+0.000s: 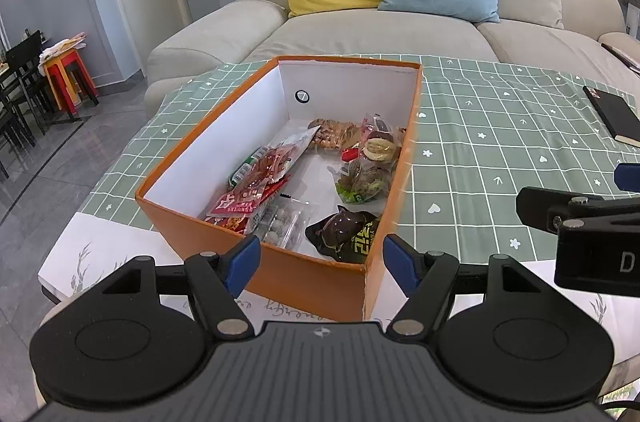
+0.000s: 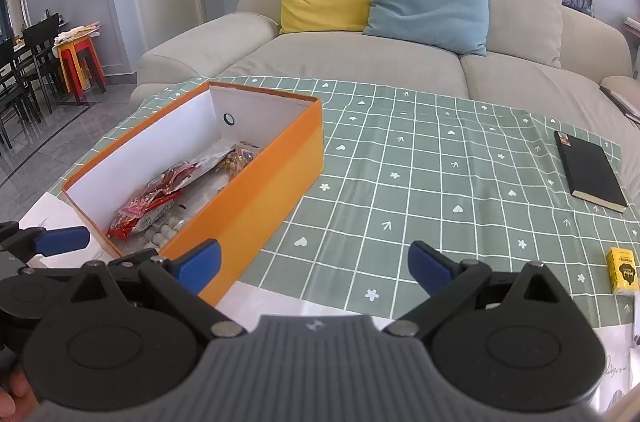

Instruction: Organize snacks

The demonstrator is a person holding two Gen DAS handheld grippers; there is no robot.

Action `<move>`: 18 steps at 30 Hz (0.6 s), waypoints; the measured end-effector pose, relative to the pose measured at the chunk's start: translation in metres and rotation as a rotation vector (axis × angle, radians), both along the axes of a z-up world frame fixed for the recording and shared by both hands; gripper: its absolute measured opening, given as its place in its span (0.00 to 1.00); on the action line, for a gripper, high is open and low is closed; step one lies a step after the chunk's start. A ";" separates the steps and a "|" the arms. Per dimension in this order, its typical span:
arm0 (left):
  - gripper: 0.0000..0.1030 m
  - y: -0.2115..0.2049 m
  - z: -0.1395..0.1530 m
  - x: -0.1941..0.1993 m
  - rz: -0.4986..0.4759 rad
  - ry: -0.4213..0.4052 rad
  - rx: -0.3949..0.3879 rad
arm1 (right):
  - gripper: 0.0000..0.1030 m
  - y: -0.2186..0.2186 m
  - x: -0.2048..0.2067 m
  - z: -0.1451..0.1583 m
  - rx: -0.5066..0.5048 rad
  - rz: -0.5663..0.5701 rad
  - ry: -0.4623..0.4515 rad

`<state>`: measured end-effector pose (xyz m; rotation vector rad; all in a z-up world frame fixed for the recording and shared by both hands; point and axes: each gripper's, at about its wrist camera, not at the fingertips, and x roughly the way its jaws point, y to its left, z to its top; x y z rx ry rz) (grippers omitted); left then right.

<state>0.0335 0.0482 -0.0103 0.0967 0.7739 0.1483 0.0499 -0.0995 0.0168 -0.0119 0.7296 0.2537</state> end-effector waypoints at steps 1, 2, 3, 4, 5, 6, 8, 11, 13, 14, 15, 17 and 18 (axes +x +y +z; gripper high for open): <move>0.80 0.000 0.000 0.000 0.000 0.002 -0.001 | 0.94 0.000 0.000 0.000 0.001 0.000 0.001; 0.80 0.000 0.000 0.001 0.000 0.005 -0.001 | 0.94 0.000 0.000 0.000 0.001 -0.001 0.003; 0.80 0.000 -0.001 0.001 0.000 0.006 -0.001 | 0.94 0.000 0.000 0.000 0.001 -0.001 0.004; 0.80 0.000 -0.001 0.001 0.000 0.008 -0.001 | 0.94 0.000 0.001 -0.001 0.001 -0.001 0.006; 0.80 0.000 -0.001 0.001 -0.001 0.009 -0.001 | 0.94 0.000 0.001 -0.001 0.000 -0.001 0.008; 0.80 0.000 -0.001 0.001 -0.001 0.009 -0.001 | 0.94 0.000 0.001 -0.001 0.001 -0.001 0.009; 0.80 0.000 -0.001 0.001 -0.001 0.009 0.000 | 0.94 0.000 0.002 -0.001 0.003 0.001 0.011; 0.80 0.000 -0.002 0.001 0.000 0.013 -0.006 | 0.94 0.000 0.002 -0.002 0.004 0.001 0.011; 0.80 -0.001 -0.002 0.001 0.003 0.015 -0.006 | 0.94 0.000 0.002 -0.002 0.004 0.001 0.012; 0.80 -0.001 -0.002 0.001 0.003 0.015 -0.004 | 0.94 0.000 0.002 -0.002 0.004 0.001 0.013; 0.80 -0.001 -0.002 0.001 0.004 0.015 -0.003 | 0.94 0.001 0.002 -0.002 0.004 0.000 0.013; 0.80 -0.001 -0.002 0.001 0.007 0.014 -0.003 | 0.94 0.001 0.002 -0.002 0.007 -0.001 0.016; 0.80 -0.001 -0.002 0.001 0.007 0.013 -0.004 | 0.94 0.000 0.002 -0.002 0.008 -0.001 0.017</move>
